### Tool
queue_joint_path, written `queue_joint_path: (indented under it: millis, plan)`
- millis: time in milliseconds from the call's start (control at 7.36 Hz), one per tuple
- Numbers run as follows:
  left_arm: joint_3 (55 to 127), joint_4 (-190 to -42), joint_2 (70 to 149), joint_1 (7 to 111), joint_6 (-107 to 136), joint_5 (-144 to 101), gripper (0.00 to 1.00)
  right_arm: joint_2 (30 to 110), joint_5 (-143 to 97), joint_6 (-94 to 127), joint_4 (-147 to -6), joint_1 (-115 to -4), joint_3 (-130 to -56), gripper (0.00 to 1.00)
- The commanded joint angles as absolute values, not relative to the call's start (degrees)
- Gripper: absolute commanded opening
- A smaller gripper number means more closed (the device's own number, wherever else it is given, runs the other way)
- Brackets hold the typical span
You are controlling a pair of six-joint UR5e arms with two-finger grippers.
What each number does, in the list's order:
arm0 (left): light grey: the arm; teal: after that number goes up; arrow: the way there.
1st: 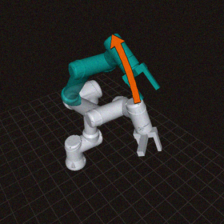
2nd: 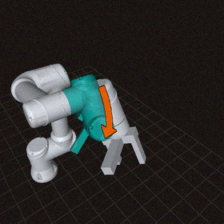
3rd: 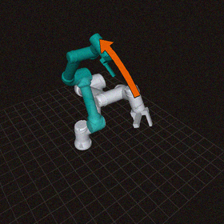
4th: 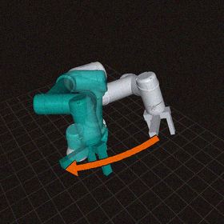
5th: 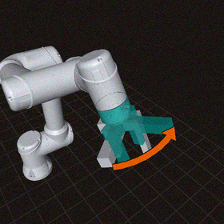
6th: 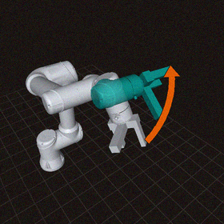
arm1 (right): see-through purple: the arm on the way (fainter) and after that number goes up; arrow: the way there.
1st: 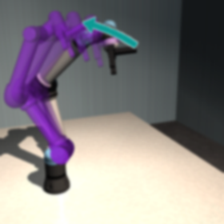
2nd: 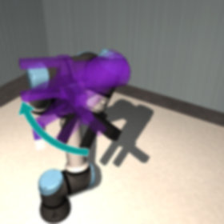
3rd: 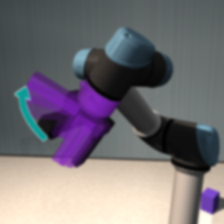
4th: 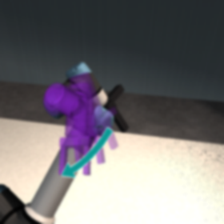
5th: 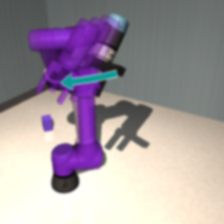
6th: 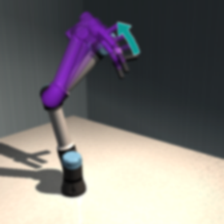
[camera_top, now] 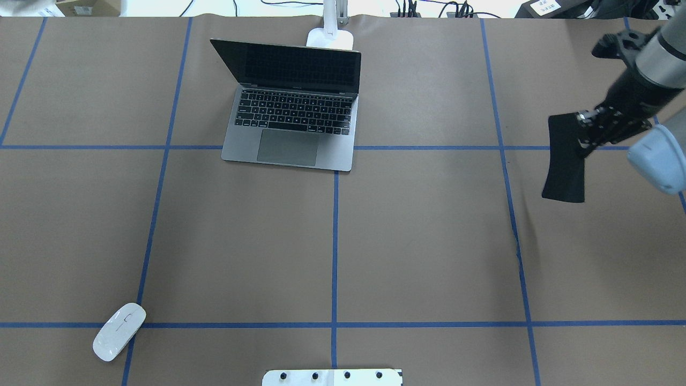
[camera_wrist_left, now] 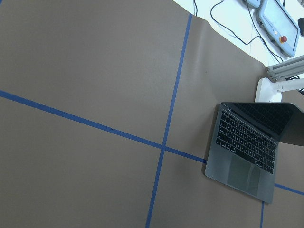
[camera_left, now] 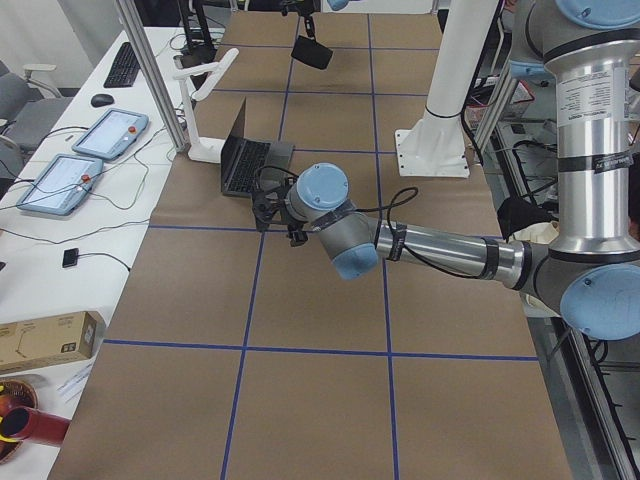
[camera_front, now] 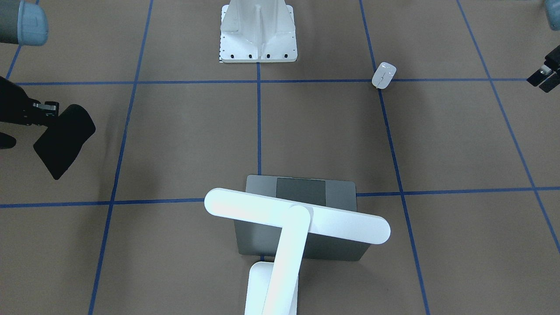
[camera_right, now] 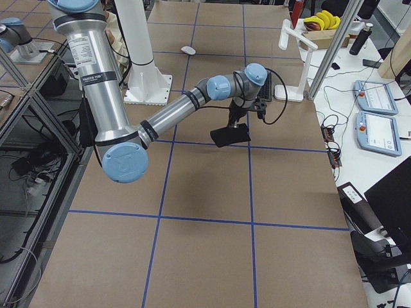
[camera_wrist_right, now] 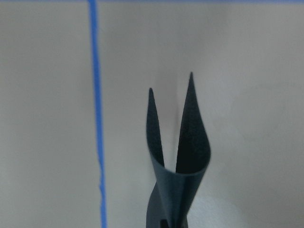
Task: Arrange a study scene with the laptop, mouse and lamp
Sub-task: 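Carry the mouse pad with the right gripper and lay it beside the laptop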
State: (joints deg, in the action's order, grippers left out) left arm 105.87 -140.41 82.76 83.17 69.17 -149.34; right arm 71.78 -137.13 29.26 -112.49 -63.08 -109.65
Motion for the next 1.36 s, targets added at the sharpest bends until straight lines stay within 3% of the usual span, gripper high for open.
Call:
queue_joint_path:
  millis: [0,408,1223]
  plan:
    - [105.5,-140.4,82.9,83.3,69.0,-149.4,0.98,64.7,-133.8,39.2,-112.8,-59.9,-109.6,0.00]
    - [105.8,-140.4,82.8,83.8,69.0,-149.4,0.98,57.8,-128.9,50.1,-111.6,-55.0,-108.1,0.00]
    - [105.9,-140.4,83.0,84.6,69.0,-149.4,0.98,45.0,-121.7,61.4,-103.3,-49.1,-96.1,0.00]
